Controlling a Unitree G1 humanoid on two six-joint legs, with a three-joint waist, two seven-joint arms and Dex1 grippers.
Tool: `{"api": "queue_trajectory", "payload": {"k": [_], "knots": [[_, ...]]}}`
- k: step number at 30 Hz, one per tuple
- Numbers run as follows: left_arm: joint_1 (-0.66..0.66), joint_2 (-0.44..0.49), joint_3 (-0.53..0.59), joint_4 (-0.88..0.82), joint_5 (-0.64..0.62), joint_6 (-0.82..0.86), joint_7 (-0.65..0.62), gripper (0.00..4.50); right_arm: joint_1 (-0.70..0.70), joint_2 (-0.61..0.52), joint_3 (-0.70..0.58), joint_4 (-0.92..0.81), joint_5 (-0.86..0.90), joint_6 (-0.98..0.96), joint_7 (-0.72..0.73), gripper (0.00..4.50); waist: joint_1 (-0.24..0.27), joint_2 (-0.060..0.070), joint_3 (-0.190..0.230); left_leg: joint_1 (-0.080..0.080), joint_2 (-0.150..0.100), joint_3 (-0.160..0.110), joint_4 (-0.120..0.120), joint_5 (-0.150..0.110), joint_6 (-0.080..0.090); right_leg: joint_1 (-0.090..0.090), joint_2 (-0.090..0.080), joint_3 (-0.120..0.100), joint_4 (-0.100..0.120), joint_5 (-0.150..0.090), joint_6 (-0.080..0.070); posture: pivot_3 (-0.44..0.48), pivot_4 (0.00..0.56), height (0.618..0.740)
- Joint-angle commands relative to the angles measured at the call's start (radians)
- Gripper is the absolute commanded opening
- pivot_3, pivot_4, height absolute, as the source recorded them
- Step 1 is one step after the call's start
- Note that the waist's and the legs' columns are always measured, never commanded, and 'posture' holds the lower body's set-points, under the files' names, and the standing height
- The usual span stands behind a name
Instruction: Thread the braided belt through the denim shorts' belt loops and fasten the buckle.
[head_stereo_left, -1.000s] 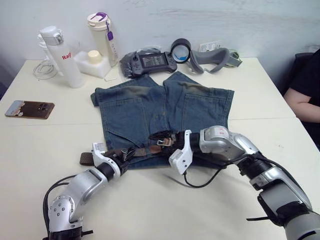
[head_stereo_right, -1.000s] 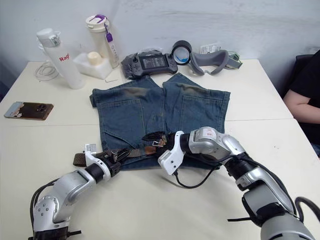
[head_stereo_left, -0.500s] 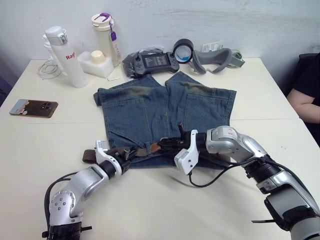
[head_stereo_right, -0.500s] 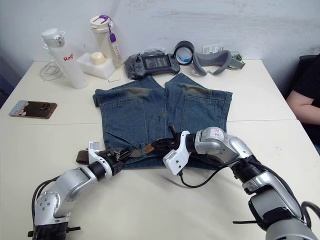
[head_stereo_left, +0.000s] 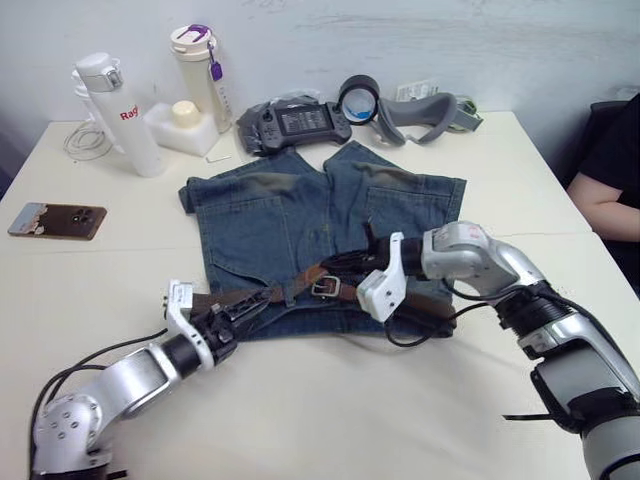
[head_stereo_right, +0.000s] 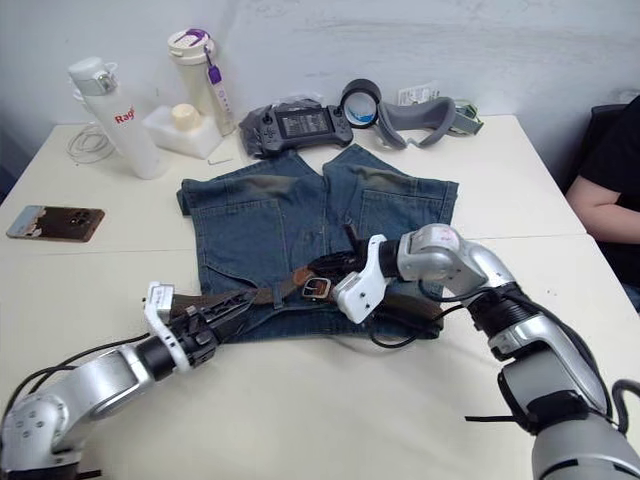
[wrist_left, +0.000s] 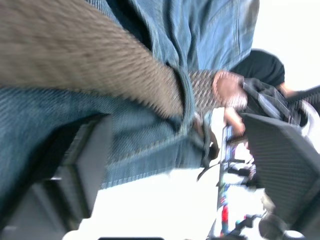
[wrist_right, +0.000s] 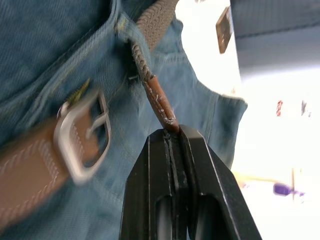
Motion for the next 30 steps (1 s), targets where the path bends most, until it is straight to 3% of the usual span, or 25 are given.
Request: {"api": "queue_trajectory", "payload": {"k": [1, 8, 14, 18, 21, 24, 27, 30], "knots": [[0.065, 0.074, 0.010, 0.006, 0.008, 0.036, -0.053, 4.44, -0.040, -0.041, -0.071, 0.062, 0.211, 0.030, 0.124, 0.00, -0.001, 0.002, 0.001, 0.000, 0.000, 0.000, 0.000, 0.000, 0.000, 0.000, 0.000, 0.000, 0.000, 0.000, 0.000, 0.000, 0.150, 0.740], [0.107, 0.252, 0.010, -0.055, 0.008, 0.096, -0.219, 4.44, -0.071, -0.106, -0.148, 0.125, 0.386, 0.122, 0.332, 0.00, -0.002, 0.009, 0.007, -0.001, 0.000, -0.001, -0.001, 0.000, 0.000, -0.002, -0.001, -0.001, 0.000, -0.001, -0.001, 0.000, 0.150, 0.740], [0.168, 0.457, 0.133, -0.074, 0.084, 0.201, -0.462, 4.44, -0.082, -0.159, -0.214, 0.096, 0.435, 0.199, 0.445, 0.00, -0.002, 0.010, 0.010, -0.008, 0.000, 0.000, -0.001, 0.000, 0.000, -0.009, -0.001, 0.000, 0.000, -0.001, -0.002, 0.000, 0.150, 0.740], [0.106, 0.566, 0.238, -0.044, 0.120, 0.243, -0.642, 4.44, -0.091, -0.184, -0.246, 0.073, 0.442, 0.253, 0.492, 0.00, 0.000, 0.010, 0.011, -0.012, 0.000, 0.000, 0.000, 0.000, 0.000, -0.015, -0.001, 0.000, 0.003, -0.001, -0.002, 0.000, 0.150, 0.740], [0.001, 0.618, 0.252, -0.025, 0.166, 0.231, -0.736, 4.44, -0.113, -0.210, -0.268, 0.073, 0.435, 0.294, 0.515, 0.00, 0.000, 0.010, 0.012, -0.016, 0.000, 0.000, 0.001, 0.001, -0.001, -0.018, -0.001, -0.001, 0.003, -0.001, -0.002, 0.000, 0.150, 0.740], [-0.177, 0.627, 0.178, -0.005, 0.255, 0.166, -0.764, 4.44, -0.132, -0.255, -0.320, 0.063, 0.482, 0.426, 0.549, 0.00, 0.004, 0.011, 0.014, -0.018, -0.001, 0.000, 0.000, 0.001, 0.000, -0.019, -0.001, -0.001, 0.003, -0.001, -0.002, 0.000, 0.150, 0.740], [-0.311, 0.581, 0.111, 0.012, 0.361, 0.113, -0.786, 4.44, -0.126, -0.267, -0.347, 0.023, 0.509, 0.511, 0.572, 0.00, 0.002, 0.010, 0.015, -0.020, -0.002, 0.000, 0.000, 0.002, 0.001, -0.021, -0.001, -0.001, 0.003, -0.001, -0.001, 0.000, 0.150, 0.740], [-0.613, 0.468, -0.096, 0.046, 0.612, 0.032, -0.764, 4.44, -0.105, -0.262, -0.386, -0.057, 0.572, 0.646, 0.571, 0.00, 0.004, 0.010, 0.016, -0.020, -0.002, 0.001, -0.001, 0.002, 0.001, -0.020, 0.000, -0.001, 0.004, 0.000, 0.000, 0.000, 0.150, 0.740]]}}
